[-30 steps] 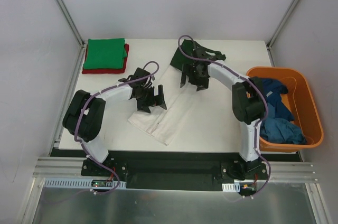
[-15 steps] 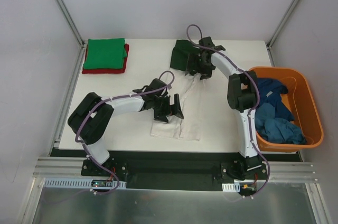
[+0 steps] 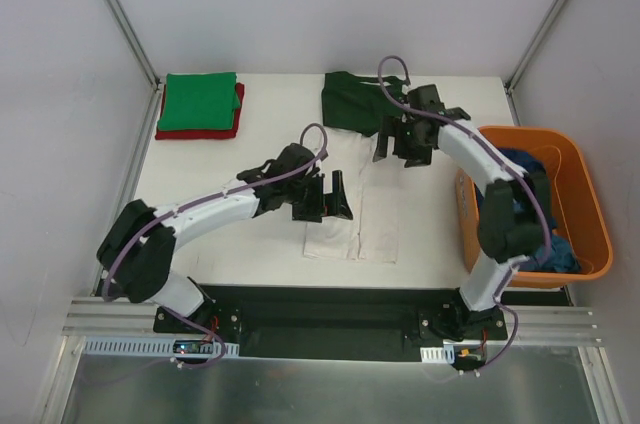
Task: Fold and stack the t-shirts
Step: Rotate the tshirt 90 degrees, then grab the bottom of the folded rectangular tshirt with both arms
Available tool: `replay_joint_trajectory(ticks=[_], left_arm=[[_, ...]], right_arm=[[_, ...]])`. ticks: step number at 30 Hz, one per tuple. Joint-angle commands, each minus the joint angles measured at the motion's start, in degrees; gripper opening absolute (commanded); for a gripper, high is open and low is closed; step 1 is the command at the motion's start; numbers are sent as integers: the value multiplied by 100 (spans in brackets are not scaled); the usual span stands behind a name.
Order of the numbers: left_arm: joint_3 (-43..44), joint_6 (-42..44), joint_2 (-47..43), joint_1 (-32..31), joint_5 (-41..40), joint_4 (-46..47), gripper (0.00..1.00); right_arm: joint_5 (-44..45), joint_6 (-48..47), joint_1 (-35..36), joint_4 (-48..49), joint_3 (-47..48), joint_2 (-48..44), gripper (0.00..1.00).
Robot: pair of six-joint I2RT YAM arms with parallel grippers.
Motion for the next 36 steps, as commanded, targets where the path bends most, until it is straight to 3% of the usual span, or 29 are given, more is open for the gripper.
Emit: replay_joint_trajectory(ticks=[1, 8, 13, 20, 25, 32, 33, 36], left_arm=[[-377, 380, -716, 20, -528, -822, 99], [-1142, 100, -1016, 187, -397, -1051, 96], [-1310, -85, -946, 196, -616, -1025, 74], [-1152, -156, -393, 204, -511, -841, 50], [-1257, -182, -234, 204, -406, -823, 46], [-1222, -103, -6, 196, -265, -683, 27], [-1196, -103, 38, 204, -204, -621, 19], [-1178, -94, 135, 196, -160, -577, 7]], right_arm=[[77, 538, 220, 634, -1370, -1687, 97], [-256, 1259, 624, 697, -3454, -3112, 97], [-362, 1470, 792, 600, -4324, -3692, 98], [-643, 1699, 924, 372, -4844, -4018, 99], [-608, 1743, 950, 169, -5055, -4343, 99], [-960, 1971, 994, 520, -5679, -4475, 95], [-951, 1989, 1003, 555, -5714, -4493, 94], [-749, 2007, 1003, 617, -5706, -4519, 90]])
